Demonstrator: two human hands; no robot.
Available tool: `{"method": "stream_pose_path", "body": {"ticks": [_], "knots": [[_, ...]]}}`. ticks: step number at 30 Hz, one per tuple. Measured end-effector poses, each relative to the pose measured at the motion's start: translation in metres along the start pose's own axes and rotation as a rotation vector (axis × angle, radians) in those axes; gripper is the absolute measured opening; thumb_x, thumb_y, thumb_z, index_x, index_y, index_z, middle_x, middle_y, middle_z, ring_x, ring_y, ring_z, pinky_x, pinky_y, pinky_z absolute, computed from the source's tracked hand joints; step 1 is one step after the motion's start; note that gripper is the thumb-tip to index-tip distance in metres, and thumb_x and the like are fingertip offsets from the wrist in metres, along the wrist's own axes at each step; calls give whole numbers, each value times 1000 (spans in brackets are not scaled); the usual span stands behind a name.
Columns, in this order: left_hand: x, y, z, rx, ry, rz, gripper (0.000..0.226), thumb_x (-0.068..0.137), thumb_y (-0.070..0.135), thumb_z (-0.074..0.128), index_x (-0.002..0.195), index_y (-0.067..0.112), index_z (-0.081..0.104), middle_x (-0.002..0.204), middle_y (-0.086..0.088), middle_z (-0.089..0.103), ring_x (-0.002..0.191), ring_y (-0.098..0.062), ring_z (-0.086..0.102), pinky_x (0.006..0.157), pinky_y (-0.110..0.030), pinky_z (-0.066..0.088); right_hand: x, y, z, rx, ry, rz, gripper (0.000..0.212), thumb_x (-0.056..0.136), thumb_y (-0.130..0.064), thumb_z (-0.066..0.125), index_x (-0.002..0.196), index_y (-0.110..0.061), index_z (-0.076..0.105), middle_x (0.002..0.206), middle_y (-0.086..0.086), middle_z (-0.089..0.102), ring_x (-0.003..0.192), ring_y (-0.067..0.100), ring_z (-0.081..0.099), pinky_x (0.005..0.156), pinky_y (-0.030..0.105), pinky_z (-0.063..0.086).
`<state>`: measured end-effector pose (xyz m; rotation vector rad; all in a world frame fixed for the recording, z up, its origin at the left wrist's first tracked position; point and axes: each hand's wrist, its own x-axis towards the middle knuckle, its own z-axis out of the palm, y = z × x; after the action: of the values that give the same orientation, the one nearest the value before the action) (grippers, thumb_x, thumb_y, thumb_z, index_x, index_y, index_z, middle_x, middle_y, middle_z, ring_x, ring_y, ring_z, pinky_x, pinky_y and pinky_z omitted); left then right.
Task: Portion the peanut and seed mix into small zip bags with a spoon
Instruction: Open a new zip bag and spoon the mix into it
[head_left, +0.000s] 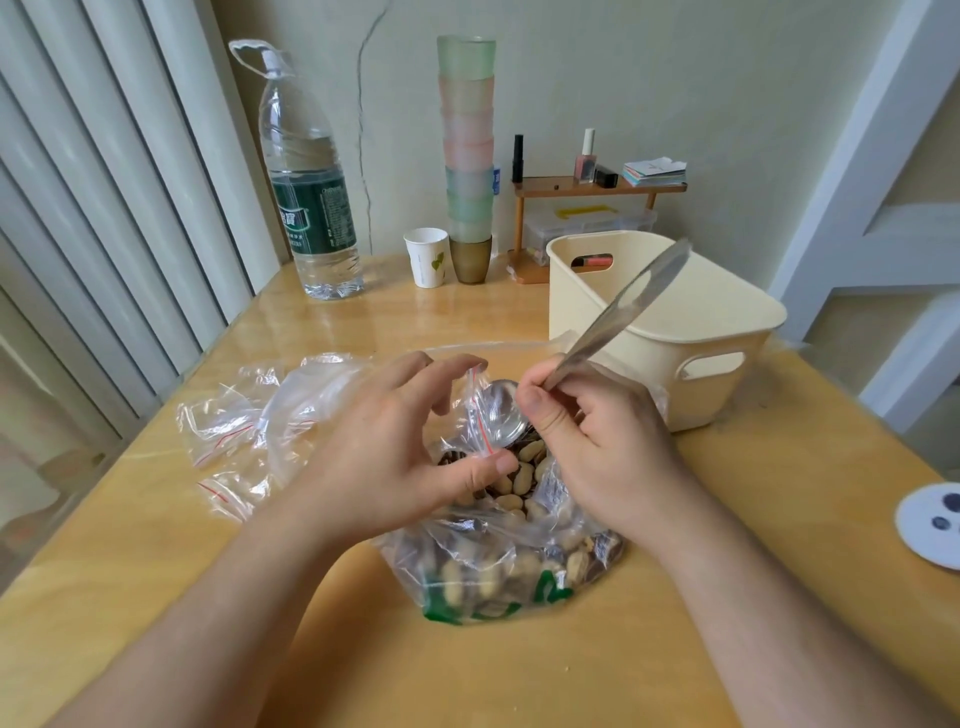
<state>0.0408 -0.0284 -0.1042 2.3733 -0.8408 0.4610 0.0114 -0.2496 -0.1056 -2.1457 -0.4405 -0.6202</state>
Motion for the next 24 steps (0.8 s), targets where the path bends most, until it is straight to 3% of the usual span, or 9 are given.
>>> {"method": "stream_pose_path", "body": {"ticks": [4,6,9,11,14,20,24], "knots": [[-2,7,4,-29,42,54,80,72,79,73,136,34,59,100,22,46,97,4,51,81,-14,40,0,-4,1,32,-76,115,18,99,-45,63,89,-32,70,79,-19,66,84,4,64,71,15,44],[-3,9,7,-15,57,75,77,71,75,77,134,33,60,102,18,49,98,3,51,83,-10,40,-1,-5,2,100,-126,168,17,98,-46,65,88,-33,70,78,-17,68,80,7,67,74,23,51],[-3,9,12,14,77,65,71,73,62,84,133,33,61,105,12,50,98,-4,51,86,-10,39,-3,-11,1,282,-188,253,10,98,-32,69,88,-29,69,76,-6,72,71,14,73,72,36,57],[-1,12,15,78,101,87,65,76,59,79,133,31,63,104,10,49,96,-9,45,88,-10,35,-4,-14,1,277,-194,264,11,96,-23,68,85,-25,68,70,-2,73,69,16,72,70,37,56],[-1,16,19,137,122,103,66,76,58,71,134,30,63,107,8,48,99,-15,41,87,-18,36,-3,-17,5,188,-187,252,15,92,-25,66,77,-25,68,66,-2,71,68,18,70,71,41,57],[-2,16,19,100,153,112,78,75,65,84,139,26,63,108,6,53,101,-16,45,92,-21,38,-4,-16,1,150,-115,320,23,100,-27,61,79,-22,67,59,-8,62,57,1,59,55,14,42],[-1,16,18,89,176,149,78,77,67,79,139,21,66,106,5,56,99,-16,47,93,-14,34,-2,-16,0,172,-110,338,23,101,-28,59,81,-20,67,65,4,64,60,12,58,59,31,48]]}}
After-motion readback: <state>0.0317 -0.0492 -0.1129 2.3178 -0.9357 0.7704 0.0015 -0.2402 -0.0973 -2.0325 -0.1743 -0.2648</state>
